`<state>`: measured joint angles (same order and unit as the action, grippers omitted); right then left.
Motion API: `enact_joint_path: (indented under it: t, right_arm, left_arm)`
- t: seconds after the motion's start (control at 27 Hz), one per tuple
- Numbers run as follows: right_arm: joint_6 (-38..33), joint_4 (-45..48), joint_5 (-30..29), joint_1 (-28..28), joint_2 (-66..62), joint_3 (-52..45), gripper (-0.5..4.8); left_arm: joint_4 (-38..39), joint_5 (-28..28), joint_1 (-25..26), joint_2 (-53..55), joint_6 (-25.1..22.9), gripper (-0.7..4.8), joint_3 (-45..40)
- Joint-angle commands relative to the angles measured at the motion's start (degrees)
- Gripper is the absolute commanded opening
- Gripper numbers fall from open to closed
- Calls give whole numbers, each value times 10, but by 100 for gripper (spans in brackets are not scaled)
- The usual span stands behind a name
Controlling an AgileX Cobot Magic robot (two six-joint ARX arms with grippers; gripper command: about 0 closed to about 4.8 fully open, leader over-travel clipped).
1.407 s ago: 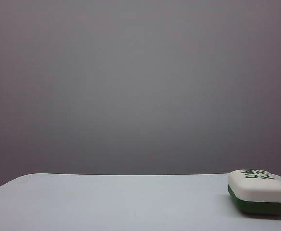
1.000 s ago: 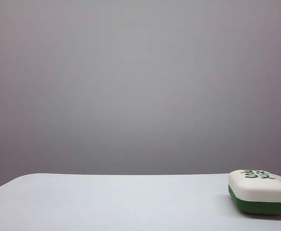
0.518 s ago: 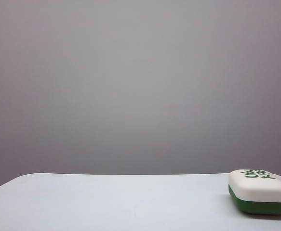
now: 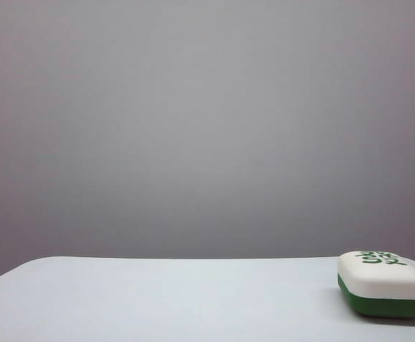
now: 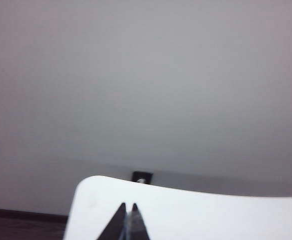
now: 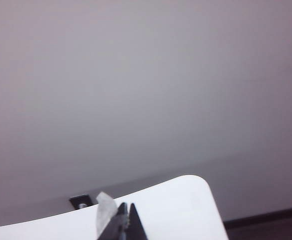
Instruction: Move the foam mahjong from the right side of the table to the left side of the table.
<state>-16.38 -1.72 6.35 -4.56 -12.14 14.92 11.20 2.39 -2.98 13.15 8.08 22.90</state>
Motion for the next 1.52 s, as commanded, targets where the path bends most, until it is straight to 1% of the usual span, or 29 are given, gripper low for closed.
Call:
enact_joint_path:
  t: [0.04,0.11,0.19,0.26,0.3,0.37,0.48,0.59,0.78,0.96,1.04,1.11,1.18,1.22,1.26,1.3,1.37,1.41,1.44,1.48,1.52]
  right_arm:
    - [20,24,15,0,-52,35,-5]
    - [31,22,14,0,-85,58,-5]
    - [39,20,14,0,-113,78,-5]
    - [49,20,10,0,-145,98,-5]
    - [49,20,9,0,-174,114,-5]
    - [66,19,-28,2,-237,146,-5]
    - [76,20,-56,4,-288,167,-5]
    - [76,20,-90,16,-344,186,-5]
    - [76,18,-140,44,-427,211,-5]
    - [77,21,-148,74,-509,230,-5]
    - [79,26,-170,83,-546,238,-5]
    - [80,37,-194,92,-584,245,-5]
    - [80,47,-203,93,-620,251,-5]
    - [80,52,-205,93,-652,257,-5]
    - [80,56,-205,93,-680,263,-5]
    - [79,61,-211,92,-712,268,-5]
    - [78,80,-216,92,-756,268,-5]
    - [78,85,-215,92,-767,268,-5]
    - [78,91,-215,92,-781,268,-5]
    - [78,95,-215,92,-801,268,-5]
    - [78,95,-216,92,-814,268,-5]
  left_arm:
    - [20,1,1,61,-73,-5,62]
    - [49,3,1,100,-94,-5,106]
    - [69,5,1,131,-103,-5,143]
    - [83,22,1,164,-114,-5,181]
    - [89,46,1,191,-123,-5,209]
    - [107,95,1,245,-126,-5,263]
    - [121,129,1,289,-131,-5,297]
    - [123,183,1,325,-163,-5,314]
    - [128,260,1,375,-178,-5,320]
    - [151,298,0,426,-198,-5,320]
    - [154,326,0,446,-203,-5,320]
    - [153,342,-3,463,-203,-5,320]
    - [150,336,-15,480,-207,-5,320]
    - [148,321,-24,490,-215,-5,322]
    - [149,291,-40,501,-228,-5,325]
    - [143,233,-67,513,-230,-5,329]
    - [112,143,-118,527,-235,-5,330]
    - [97,133,-134,532,-241,-5,330]
    - [86,135,-145,537,-241,-5,330]
    - [63,150,-164,547,-238,-5,330]
    - [54,154,-172,551,-235,-5,330]
